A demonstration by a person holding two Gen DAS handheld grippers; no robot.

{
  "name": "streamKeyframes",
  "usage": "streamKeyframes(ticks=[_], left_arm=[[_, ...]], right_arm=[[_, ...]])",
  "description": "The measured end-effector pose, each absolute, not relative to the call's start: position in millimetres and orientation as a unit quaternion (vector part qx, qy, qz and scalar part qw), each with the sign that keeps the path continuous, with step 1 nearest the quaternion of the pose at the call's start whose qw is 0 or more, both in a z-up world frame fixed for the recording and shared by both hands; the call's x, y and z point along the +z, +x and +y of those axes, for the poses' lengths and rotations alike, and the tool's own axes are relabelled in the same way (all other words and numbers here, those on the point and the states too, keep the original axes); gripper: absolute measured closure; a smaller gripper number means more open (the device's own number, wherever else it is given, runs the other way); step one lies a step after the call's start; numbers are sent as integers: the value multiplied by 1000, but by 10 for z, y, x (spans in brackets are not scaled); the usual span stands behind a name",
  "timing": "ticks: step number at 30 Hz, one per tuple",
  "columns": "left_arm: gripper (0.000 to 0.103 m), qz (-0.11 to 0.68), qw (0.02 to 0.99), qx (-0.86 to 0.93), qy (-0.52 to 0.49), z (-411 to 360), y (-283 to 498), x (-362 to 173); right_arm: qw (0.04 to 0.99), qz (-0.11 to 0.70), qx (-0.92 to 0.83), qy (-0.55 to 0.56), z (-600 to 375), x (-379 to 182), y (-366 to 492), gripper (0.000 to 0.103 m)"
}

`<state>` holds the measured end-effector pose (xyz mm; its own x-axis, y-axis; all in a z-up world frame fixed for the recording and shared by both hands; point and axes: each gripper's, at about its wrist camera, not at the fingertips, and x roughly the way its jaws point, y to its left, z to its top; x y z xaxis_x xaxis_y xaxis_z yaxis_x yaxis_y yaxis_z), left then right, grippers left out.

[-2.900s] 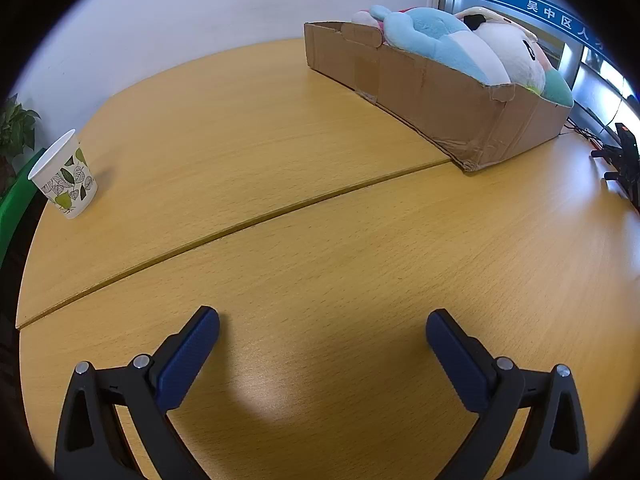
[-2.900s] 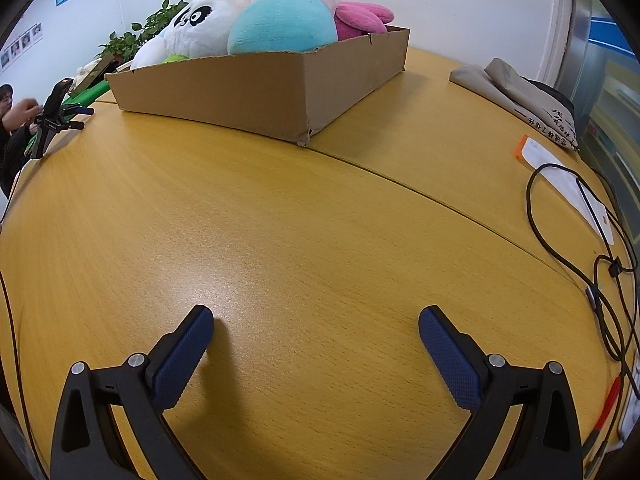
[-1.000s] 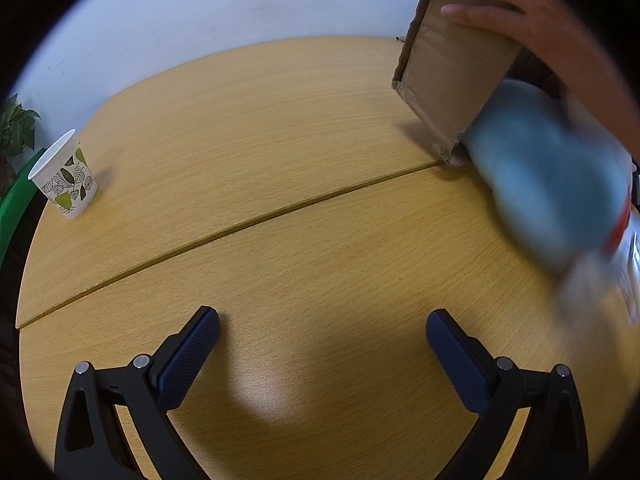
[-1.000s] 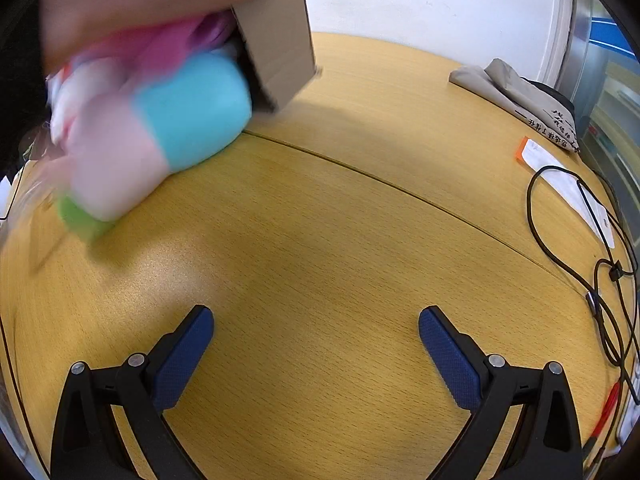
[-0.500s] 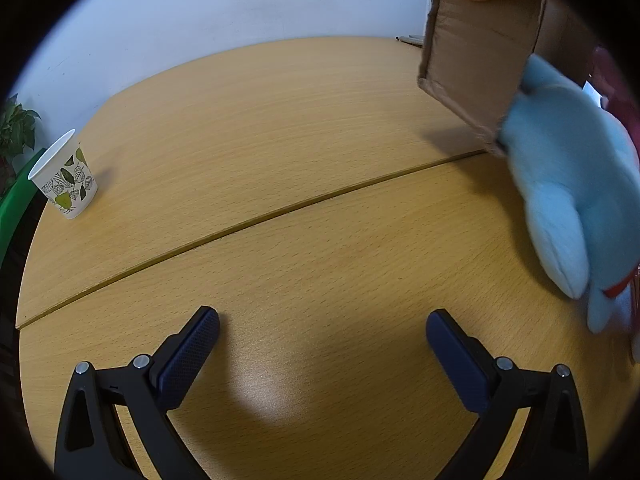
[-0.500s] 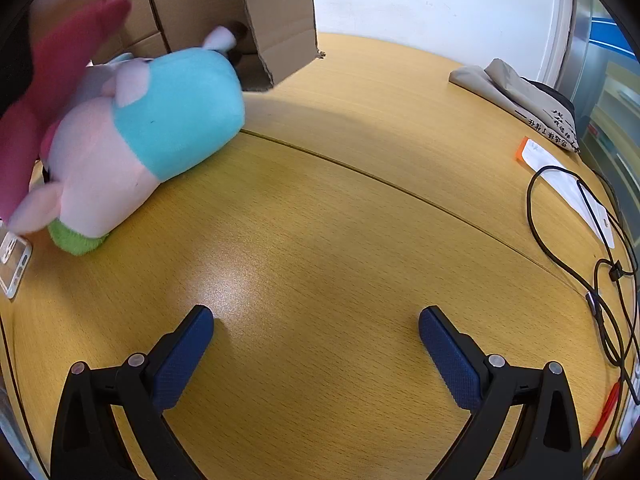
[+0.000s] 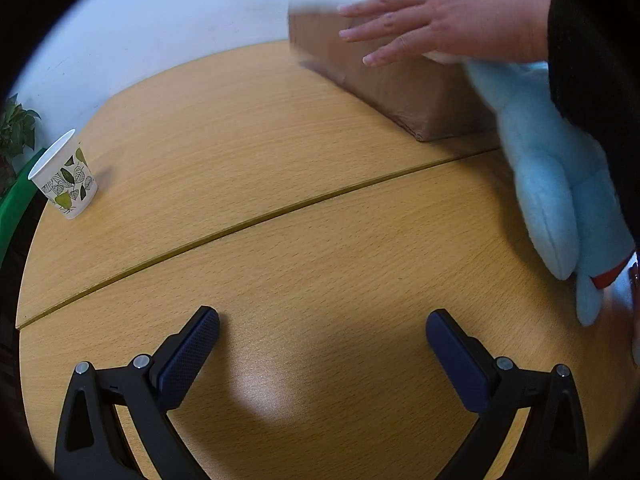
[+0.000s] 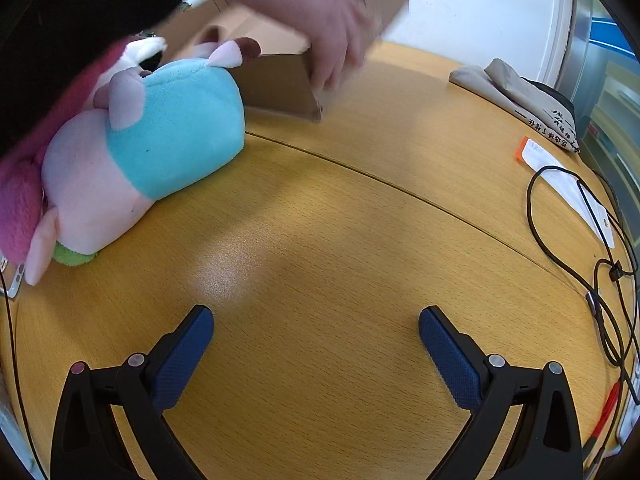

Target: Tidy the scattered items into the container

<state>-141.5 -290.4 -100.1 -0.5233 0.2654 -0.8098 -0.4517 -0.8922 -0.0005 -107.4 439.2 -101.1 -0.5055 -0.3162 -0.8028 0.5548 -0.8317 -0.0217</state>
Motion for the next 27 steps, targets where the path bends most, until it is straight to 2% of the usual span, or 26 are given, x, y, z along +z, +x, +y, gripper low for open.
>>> streamKeyframes(ticks=[27], left_arm=[[0,106,209,866,-442,-2878,-1425,-982]], right_arm=[[256,140,-856,427,4395,-1007,-1075,0]])
